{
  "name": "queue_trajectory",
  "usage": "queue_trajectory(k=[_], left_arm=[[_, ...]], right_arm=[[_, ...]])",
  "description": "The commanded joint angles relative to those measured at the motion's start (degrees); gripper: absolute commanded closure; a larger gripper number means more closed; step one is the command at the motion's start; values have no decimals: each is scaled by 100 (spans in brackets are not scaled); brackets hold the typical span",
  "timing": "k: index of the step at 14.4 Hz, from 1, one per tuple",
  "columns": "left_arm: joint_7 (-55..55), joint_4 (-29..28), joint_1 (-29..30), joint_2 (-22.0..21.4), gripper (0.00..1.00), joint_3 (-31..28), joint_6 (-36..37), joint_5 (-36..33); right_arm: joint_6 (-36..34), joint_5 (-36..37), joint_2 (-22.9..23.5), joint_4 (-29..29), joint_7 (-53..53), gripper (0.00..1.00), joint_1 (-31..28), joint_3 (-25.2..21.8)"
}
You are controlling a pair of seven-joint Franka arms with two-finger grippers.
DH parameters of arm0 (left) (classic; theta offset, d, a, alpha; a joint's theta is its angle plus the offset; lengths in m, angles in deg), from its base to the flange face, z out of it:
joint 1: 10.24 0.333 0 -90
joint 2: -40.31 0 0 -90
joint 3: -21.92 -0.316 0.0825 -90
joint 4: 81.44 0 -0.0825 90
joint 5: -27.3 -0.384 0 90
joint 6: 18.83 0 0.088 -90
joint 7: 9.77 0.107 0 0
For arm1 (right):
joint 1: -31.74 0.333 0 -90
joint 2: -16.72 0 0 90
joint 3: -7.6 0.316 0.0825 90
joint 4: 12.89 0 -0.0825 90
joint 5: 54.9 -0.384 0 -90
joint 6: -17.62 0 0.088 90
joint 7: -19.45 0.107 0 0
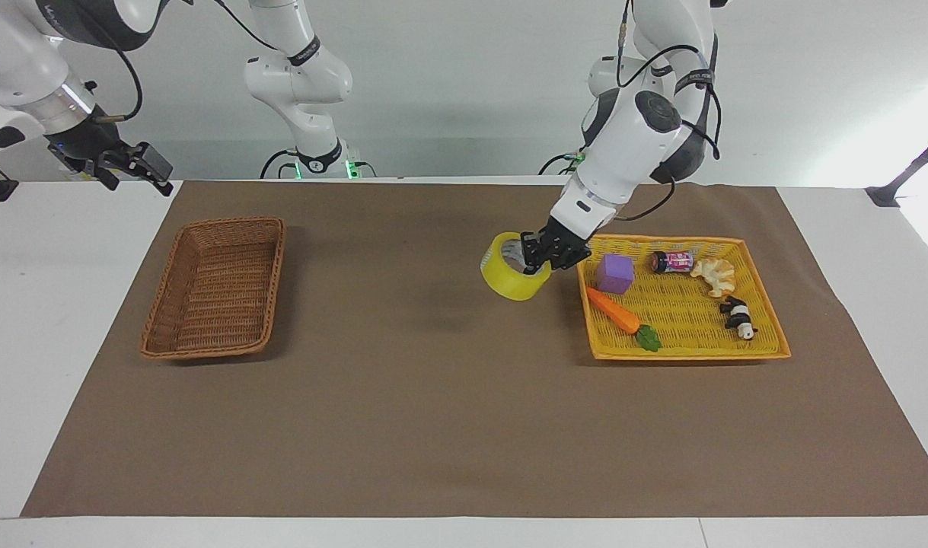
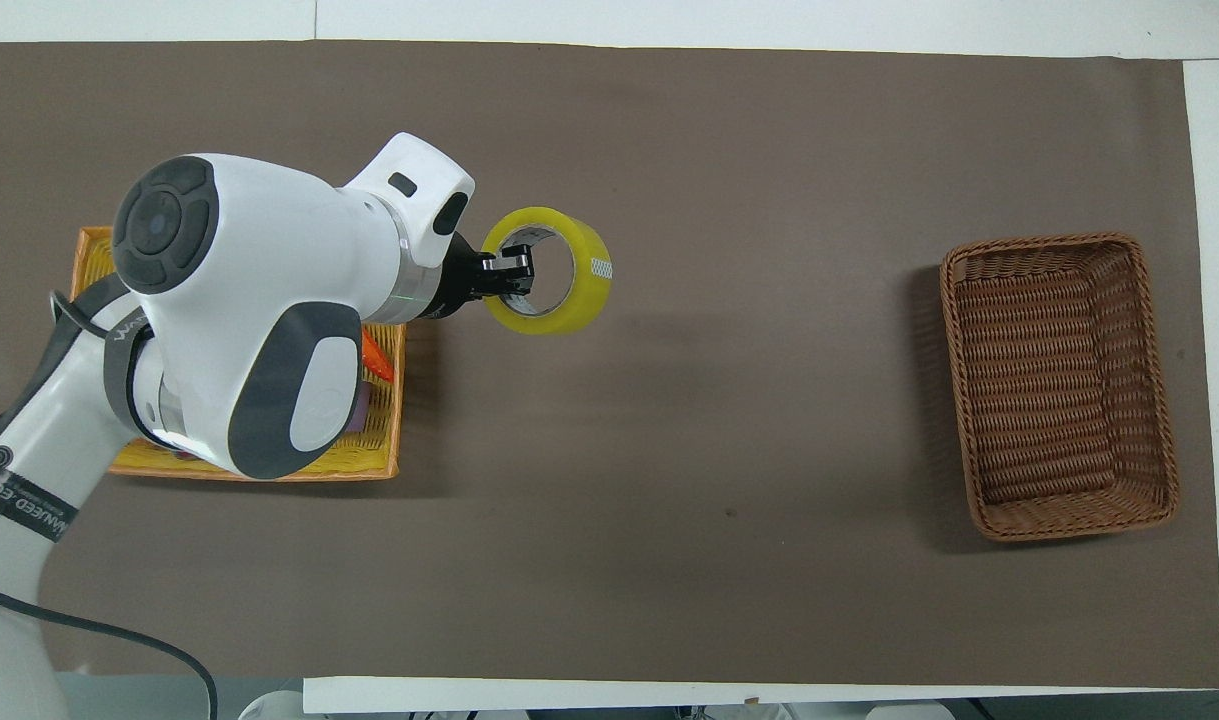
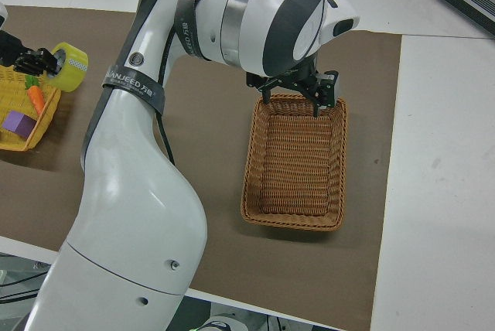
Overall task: Move tape to another basket
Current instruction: 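Lift the tape roll out and carry it toward the table center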
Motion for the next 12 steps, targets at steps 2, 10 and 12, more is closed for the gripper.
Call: queue_trajectory(k=[2, 10, 12], left_arm=[[-10, 77, -56, 71, 100, -79, -31, 90], [-54, 77, -47, 71, 100, -88, 48, 81], [-54, 77, -82, 71, 100, -88, -5, 81]], right_arm=[[-162, -682, -118, -102, -834, 1, -55, 13], [783, -4472, -189, -1507, -1590, 0, 223, 31], [1129, -5358, -49, -1770, -1566, 0, 515, 31]])
